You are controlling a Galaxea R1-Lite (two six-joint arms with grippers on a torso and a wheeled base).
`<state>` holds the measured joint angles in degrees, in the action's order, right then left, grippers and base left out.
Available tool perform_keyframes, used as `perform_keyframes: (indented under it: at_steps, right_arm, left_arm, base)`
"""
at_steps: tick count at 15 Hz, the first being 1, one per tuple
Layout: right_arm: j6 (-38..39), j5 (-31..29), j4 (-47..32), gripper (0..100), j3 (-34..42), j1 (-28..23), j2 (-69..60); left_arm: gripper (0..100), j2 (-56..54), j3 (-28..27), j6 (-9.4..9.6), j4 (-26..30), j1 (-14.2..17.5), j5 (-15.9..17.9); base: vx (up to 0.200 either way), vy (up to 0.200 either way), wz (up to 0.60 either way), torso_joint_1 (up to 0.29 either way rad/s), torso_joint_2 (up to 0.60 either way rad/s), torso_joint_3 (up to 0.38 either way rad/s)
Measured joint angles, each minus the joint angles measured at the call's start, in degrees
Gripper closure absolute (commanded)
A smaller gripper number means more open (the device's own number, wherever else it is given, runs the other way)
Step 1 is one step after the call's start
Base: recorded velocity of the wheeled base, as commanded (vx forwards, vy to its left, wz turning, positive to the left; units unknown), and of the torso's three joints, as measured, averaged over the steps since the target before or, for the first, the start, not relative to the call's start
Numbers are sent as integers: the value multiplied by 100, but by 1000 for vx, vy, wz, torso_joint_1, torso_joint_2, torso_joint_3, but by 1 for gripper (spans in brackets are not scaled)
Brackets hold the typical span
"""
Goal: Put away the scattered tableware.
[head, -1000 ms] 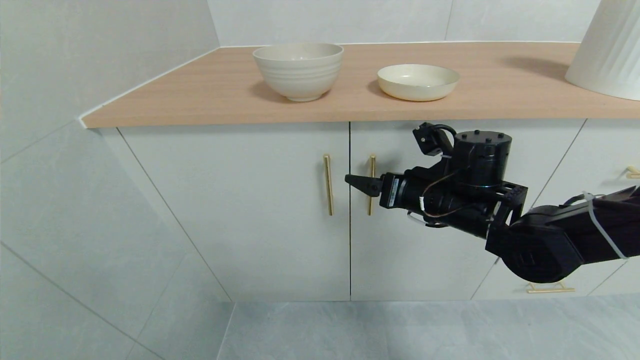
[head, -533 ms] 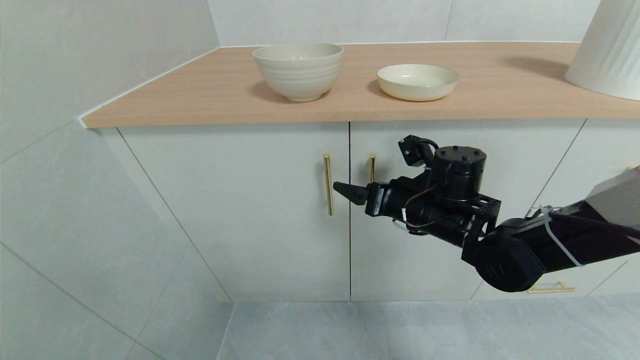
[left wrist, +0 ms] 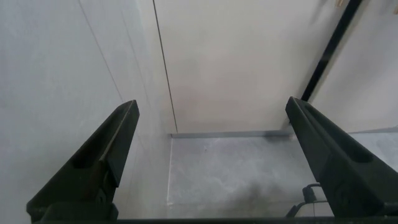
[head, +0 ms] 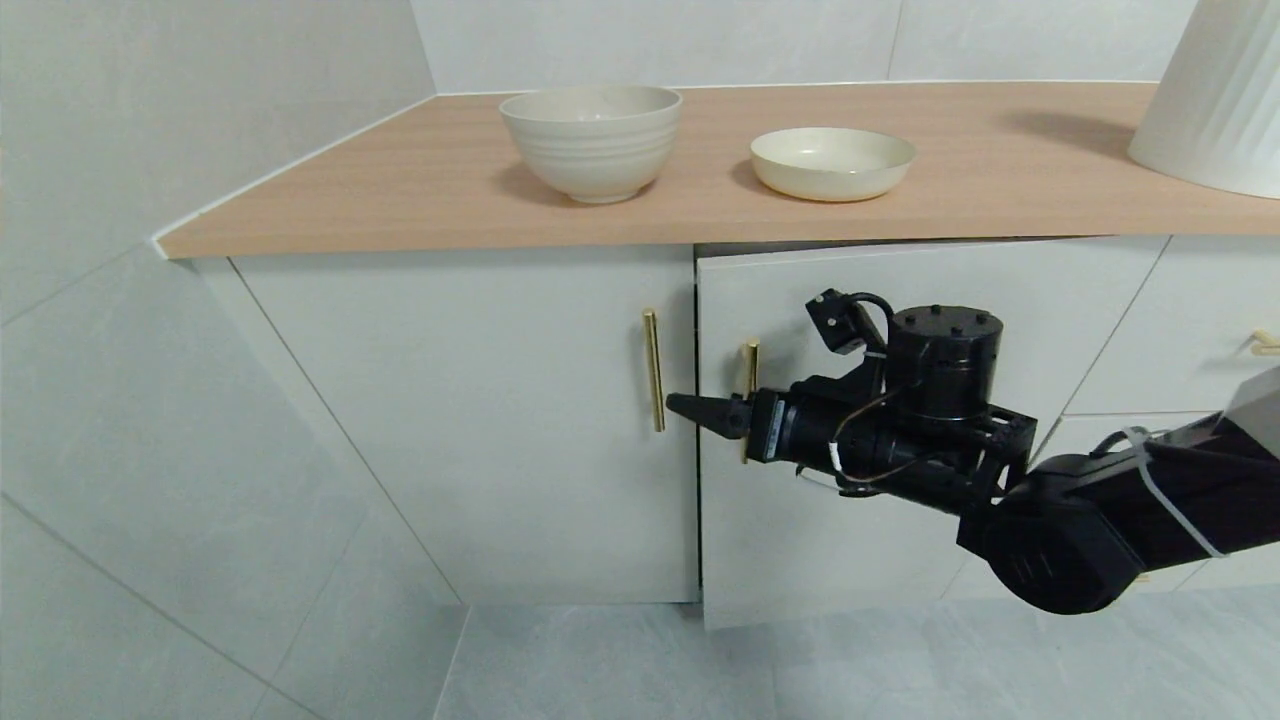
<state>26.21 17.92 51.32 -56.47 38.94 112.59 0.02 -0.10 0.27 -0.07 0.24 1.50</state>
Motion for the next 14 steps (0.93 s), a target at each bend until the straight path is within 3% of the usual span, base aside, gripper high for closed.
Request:
perform_keyframes:
  at_steps: [5, 10, 12, 14]
  right_arm:
    - [-29, 383, -9, 0, 972, 59, -662]
    - [-51, 1420, 2, 0, 2081, 37, -1410]
    - [-49, 1509, -33, 0, 2267, 37, -1640]
    - [-56, 1576, -59, 0, 2532, 65, -1893]
  left_arm:
    - [0, 0, 0, 0, 2, 0, 0]
    - [0, 0, 0, 16, 0, 0, 0]
    - [0, 0, 0, 156, 5, 0, 9]
    - [0, 0, 0, 27, 2, -2, 9]
  base:
    - [0, 0, 0, 0, 0, 0]
    - [0, 0, 0, 0, 0, 0]
    - [0, 0, 0, 0, 0, 0]
    - [0, 0, 0, 0, 0, 0]
